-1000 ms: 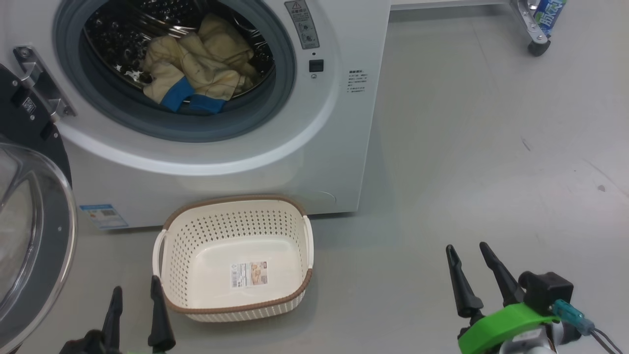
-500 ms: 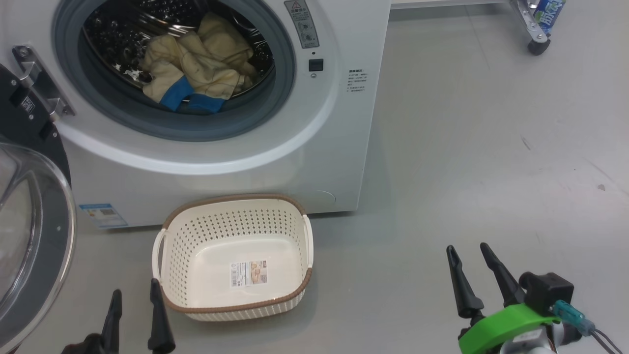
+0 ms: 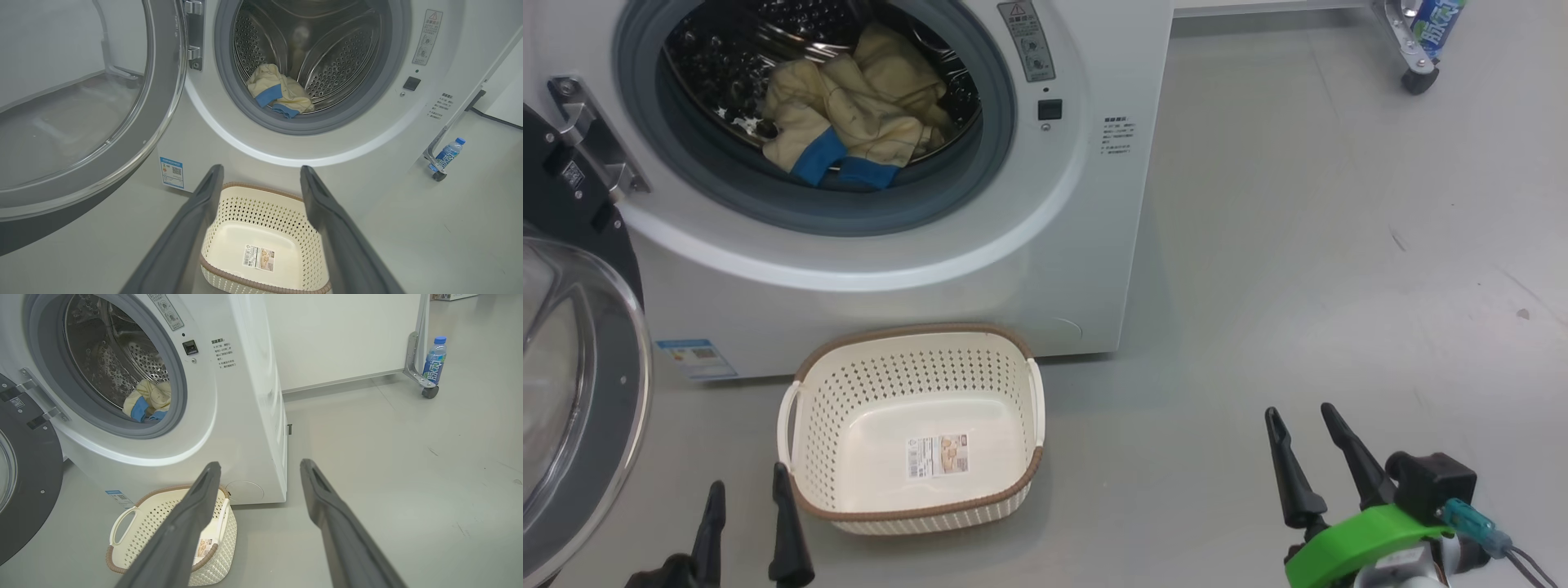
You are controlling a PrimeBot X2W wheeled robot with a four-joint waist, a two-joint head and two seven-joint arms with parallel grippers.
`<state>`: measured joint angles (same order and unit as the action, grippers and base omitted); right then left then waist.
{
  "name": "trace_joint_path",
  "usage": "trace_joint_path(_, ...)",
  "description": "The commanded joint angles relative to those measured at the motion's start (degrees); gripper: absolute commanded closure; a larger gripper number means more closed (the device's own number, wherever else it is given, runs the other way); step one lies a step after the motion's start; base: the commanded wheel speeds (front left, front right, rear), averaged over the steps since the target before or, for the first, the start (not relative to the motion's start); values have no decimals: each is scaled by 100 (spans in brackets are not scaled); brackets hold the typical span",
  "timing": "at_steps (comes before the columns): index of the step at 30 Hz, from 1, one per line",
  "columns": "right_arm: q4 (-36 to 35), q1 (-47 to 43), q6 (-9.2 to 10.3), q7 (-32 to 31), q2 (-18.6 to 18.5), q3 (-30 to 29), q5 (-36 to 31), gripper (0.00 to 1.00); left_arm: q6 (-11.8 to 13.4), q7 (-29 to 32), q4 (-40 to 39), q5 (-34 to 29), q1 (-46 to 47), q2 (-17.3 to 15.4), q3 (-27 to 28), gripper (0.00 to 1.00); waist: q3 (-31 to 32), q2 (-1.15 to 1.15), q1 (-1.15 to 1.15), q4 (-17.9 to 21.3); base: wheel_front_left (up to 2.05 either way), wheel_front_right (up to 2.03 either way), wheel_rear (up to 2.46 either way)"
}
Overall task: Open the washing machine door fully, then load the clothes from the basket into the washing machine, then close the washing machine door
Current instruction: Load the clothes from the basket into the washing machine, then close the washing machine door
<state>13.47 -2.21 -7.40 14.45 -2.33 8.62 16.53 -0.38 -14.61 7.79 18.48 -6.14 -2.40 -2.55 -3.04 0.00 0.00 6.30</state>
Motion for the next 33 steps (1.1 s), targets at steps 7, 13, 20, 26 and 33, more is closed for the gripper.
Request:
trace_joint_path(7,-165,72,-9,55,-54,99,-56,0,29,-39,-159,-10,125,-48,162,0,75,0,0,-8,0,0,0)
trace_joint_path(13,-157,51,-9,55,-54,108,-59,0,27,-39,-133,-9,112,-48,151,0,126,0,0,-33,0,0,0)
trace_joint_path(20,-159,32,-9,55,-54,119,-71,0,40,-39,-134,-7,84,-48,139,0,165,0,0,-48,0,0,0)
trace_joint_path(26,-153,37,-9,55,-54,125,-66,0,53,-39,-138,-14,80,-48,139,0,167,0,0,-45,0,0,0)
trace_joint_path(33,-141,47,-9,55,-54,123,-66,0,70,-39,-135,-22,80,-48,138,0,173,0,0,-38,-47,65,-18)
